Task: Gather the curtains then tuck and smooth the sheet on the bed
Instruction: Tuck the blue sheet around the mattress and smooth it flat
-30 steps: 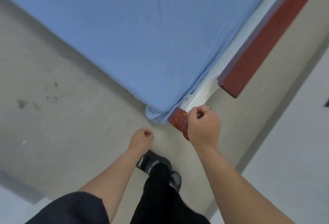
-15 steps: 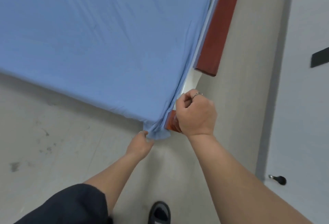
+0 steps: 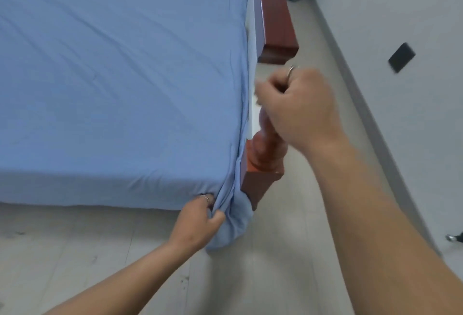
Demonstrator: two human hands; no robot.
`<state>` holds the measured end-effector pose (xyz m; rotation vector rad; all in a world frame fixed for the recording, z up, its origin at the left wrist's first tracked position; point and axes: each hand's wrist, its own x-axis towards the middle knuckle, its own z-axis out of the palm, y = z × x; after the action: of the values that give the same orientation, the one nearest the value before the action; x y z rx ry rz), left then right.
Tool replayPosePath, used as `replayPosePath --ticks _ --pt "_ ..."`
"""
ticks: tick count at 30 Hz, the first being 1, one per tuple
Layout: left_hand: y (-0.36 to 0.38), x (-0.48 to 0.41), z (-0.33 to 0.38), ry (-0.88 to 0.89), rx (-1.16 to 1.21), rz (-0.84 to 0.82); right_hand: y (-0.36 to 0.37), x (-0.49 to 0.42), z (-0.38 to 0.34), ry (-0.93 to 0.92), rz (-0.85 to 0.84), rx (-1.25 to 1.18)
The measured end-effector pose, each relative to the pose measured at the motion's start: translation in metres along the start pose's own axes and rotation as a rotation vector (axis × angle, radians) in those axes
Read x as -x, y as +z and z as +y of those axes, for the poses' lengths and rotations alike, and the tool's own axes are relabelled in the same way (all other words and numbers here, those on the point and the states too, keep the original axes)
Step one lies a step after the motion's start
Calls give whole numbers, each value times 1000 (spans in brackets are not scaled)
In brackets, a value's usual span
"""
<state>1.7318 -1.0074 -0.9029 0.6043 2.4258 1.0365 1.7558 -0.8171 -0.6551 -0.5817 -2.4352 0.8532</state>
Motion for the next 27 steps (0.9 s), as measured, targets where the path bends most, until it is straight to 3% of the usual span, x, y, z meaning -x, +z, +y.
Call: replayPosePath --ticks 6,8,11,13,15,17,19,24,27 --pt "10 3 -22 -20 273 138 20 17 28 -94 295 -351" --pt "11 6 -15 -1 268 163 42 45 37 -65 491 -489" --pt "7 13 3 -27 298 175 91 104 55 308 693 -619" --pt "3 17 11 -27 286 161 117 137 79 671 606 -552" --pt "1 21 14 -9 233 146 135 156 102 899 372 -574" --pt "0 24 14 -27 206 134 151 171 112 926 28 -551" --pt "-4 24 18 -44 142 95 166 180 119 878 -154 -512" --pt "-18 11 43 18 23 63 175 167 117 948 -90 -633" --pt "-34 13 60 107 24 120 176 168 106 929 102 -629"
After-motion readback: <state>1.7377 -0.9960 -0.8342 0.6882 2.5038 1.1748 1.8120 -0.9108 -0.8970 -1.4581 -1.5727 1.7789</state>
